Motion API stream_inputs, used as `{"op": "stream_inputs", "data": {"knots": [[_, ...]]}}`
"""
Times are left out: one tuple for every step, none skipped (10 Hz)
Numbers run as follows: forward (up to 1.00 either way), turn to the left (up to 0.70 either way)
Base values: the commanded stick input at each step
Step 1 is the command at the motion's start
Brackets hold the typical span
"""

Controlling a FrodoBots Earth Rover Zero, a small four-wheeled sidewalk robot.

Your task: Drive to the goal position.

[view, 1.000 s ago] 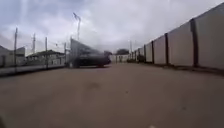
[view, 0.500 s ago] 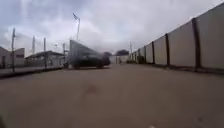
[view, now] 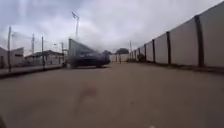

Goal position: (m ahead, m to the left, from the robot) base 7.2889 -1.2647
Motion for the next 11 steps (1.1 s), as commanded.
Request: {"op": "stream_inputs", "data": {"knots": [[0.5, 0.0], [0.5, 0.0], [0.5, 0.0], [0.5, 0.0], [0.5, 0.0], [0.5, 0.0], [0.5, 0.0], [0.5, 0.0], [0.5, 0.0], [0.5, 0.0], [0.5, 0.0]]}}
